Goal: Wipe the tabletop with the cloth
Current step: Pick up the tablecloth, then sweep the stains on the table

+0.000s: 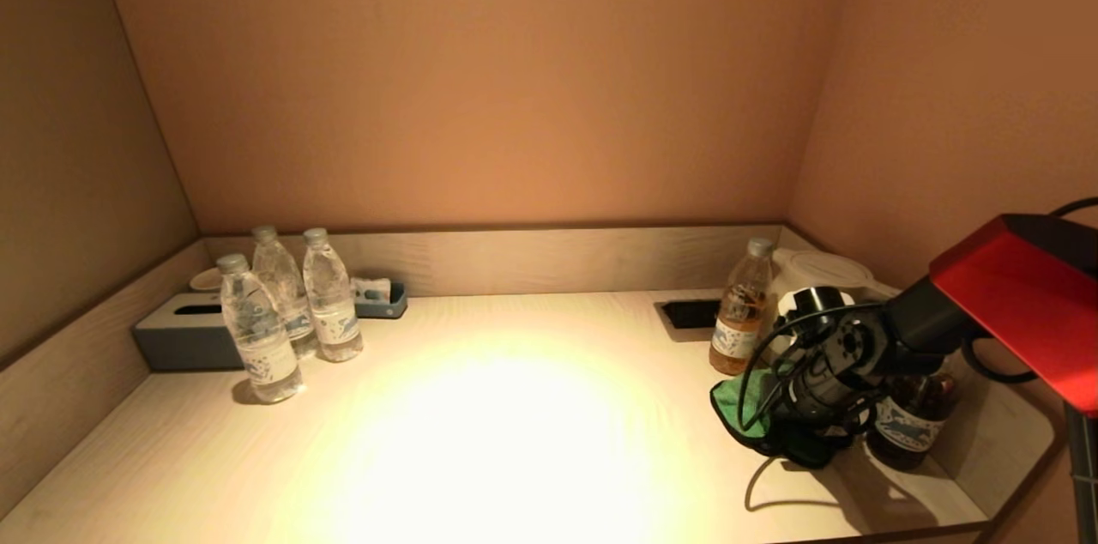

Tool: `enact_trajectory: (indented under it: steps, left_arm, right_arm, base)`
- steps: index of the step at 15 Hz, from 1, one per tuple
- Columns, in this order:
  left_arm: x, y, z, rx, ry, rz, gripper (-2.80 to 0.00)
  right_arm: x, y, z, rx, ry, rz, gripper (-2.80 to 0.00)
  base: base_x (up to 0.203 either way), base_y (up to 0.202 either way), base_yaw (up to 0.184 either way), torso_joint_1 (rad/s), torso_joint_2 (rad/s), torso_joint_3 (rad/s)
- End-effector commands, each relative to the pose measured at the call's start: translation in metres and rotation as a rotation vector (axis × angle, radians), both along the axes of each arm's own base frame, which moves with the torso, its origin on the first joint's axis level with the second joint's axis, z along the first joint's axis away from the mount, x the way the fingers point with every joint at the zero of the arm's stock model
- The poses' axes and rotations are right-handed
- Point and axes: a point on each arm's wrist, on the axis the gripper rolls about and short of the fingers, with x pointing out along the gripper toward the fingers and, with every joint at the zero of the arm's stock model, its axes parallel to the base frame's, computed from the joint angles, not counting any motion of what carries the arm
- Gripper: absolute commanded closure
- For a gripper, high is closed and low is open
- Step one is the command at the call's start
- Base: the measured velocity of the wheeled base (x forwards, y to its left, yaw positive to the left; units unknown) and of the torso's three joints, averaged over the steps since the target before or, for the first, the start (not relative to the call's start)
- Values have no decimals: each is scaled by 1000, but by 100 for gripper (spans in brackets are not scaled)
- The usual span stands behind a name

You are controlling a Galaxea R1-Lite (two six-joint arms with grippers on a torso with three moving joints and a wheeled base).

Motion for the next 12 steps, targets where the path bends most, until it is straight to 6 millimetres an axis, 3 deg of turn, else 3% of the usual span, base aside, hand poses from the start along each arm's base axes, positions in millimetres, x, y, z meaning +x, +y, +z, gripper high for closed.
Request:
enact_trajectory:
  steps: [1,6,9,12]
  left_arm:
    - [0,0,0,1,1,1,0]
    - [0,0,0,1,1,1,0]
    - [0,0,0,1,1,-1,0]
    - [0,0,0,1,1,1,0]
  right_arm:
    - [-1,1,2,21,-1,6,0]
    - [-5,3,7,44,-7,16,0]
    - [-19,27,52,126,-108,98,0]
    - [-36,58,78,177,-157,196,0]
  base:
    - [0,0,0,0,0,0]
    - [0,0,0,0,0,0]
    - [0,0,0,0,0,0]
    - [0,0,0,0,0,0]
